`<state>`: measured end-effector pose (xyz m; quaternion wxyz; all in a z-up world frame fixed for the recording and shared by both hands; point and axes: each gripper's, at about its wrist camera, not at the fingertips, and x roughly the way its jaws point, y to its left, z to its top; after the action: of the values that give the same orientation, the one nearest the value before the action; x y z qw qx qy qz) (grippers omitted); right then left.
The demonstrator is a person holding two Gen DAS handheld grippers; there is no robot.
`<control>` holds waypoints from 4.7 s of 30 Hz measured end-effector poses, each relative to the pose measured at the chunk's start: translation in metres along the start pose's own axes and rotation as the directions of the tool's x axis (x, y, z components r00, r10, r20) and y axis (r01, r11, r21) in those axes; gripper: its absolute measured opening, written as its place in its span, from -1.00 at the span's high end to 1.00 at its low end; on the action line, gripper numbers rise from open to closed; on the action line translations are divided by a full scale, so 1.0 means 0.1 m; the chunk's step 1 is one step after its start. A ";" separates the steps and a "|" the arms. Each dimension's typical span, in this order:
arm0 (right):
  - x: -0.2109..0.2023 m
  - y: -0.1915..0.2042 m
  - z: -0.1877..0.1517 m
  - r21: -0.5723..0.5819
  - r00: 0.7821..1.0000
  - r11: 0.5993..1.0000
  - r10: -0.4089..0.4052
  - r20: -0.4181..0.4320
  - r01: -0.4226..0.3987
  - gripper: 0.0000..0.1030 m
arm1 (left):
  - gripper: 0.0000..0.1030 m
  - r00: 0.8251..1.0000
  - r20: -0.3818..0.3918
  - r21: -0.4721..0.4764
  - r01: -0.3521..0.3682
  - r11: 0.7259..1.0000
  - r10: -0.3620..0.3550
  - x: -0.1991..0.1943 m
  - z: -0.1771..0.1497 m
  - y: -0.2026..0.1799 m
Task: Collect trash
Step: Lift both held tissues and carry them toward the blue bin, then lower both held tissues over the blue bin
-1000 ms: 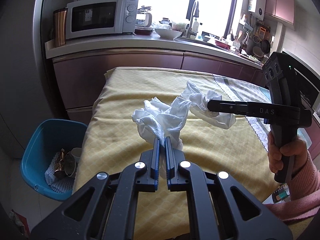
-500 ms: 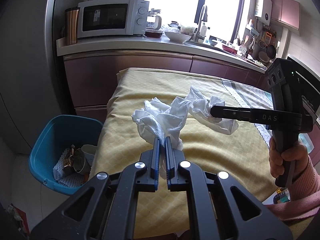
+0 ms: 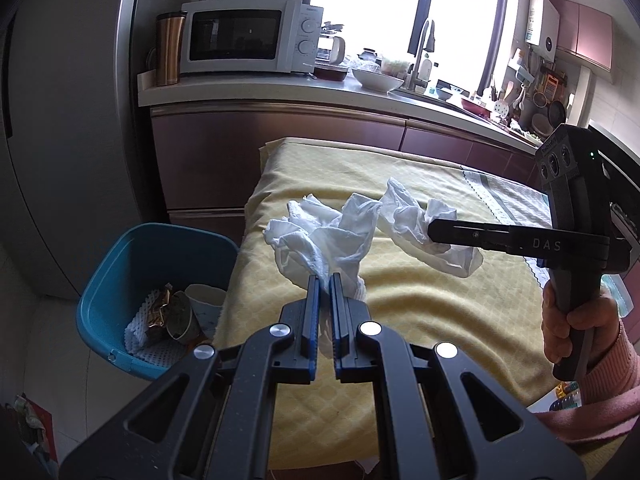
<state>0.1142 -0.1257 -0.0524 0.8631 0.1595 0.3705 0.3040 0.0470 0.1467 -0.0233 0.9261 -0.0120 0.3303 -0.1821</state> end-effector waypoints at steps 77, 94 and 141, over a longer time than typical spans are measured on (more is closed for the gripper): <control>0.51 0.46 0.14 -0.069 0.995 0.994 0.081 -0.063 -0.085 0.75 | 0.89 0.992 0.026 -0.104 -0.117 0.988 0.121 -0.24 -0.06 0.51; 0.56 0.49 0.14 -0.071 0.994 0.994 0.083 -0.069 -0.088 0.75 | 0.89 0.990 0.029 -0.118 -0.133 0.984 0.138 -0.25 -0.07 0.56; 0.80 0.71 0.26 -0.098 0.990 0.989 0.099 -0.102 -0.109 0.75 | 0.89 0.978 0.031 -0.165 -0.198 0.966 0.206 -0.31 -0.10 0.69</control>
<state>0.1476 -0.0215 -0.0431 0.8341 0.1190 0.3870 0.3746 0.0415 0.2225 -0.0221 0.9434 -0.0573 0.3214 -0.0593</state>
